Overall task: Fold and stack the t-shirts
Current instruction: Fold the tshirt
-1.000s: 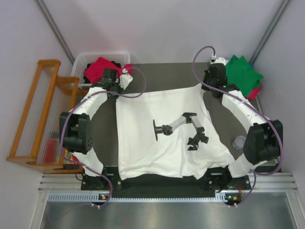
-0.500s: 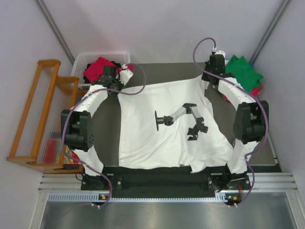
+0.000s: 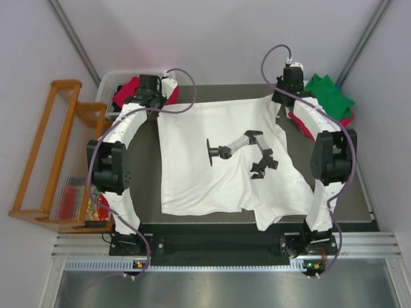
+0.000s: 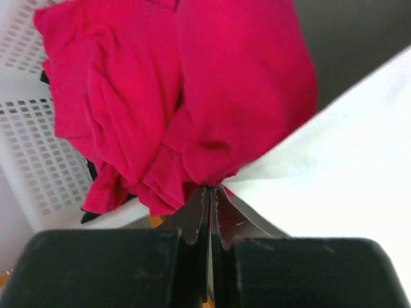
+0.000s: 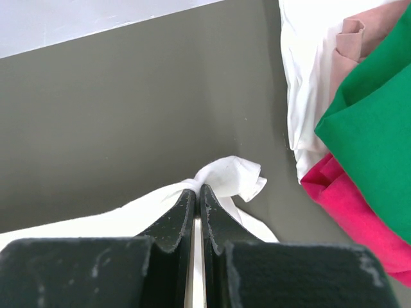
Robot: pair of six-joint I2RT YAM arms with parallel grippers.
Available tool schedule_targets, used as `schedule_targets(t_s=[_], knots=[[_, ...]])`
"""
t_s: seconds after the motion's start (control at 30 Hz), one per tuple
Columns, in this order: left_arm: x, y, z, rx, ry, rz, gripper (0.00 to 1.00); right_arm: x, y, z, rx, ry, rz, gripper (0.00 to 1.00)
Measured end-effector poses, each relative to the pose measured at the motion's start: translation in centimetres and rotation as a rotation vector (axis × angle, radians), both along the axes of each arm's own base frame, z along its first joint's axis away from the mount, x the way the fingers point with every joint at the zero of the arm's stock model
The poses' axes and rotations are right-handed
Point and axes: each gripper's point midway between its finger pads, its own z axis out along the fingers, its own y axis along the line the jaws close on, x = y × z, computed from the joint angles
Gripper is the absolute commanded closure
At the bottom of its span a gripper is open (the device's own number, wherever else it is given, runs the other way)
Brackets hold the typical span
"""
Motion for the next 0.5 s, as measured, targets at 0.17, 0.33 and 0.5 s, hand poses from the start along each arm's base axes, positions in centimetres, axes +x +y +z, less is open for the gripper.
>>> schedule_targets(t_s=[0.17, 0.33, 0.5], knots=[[1.6, 0.4, 0.1, 0.008, -0.012, 0.024, 1.0, 0.0, 0.0, -0.1, -0.001, 0.001, 0.004, 1.0], [2.1, 0.5, 0.5, 0.002, -0.02, 0.035, 1.0, -0.6, -0.2, -0.4, 0.003, 0.012, 0.006, 1.0], [1.7, 0.6, 0.1, -0.003, -0.009, 0.037, 1.0, -3.2, -0.7, -0.5, 0.003, 0.032, 0.002, 1.0]])
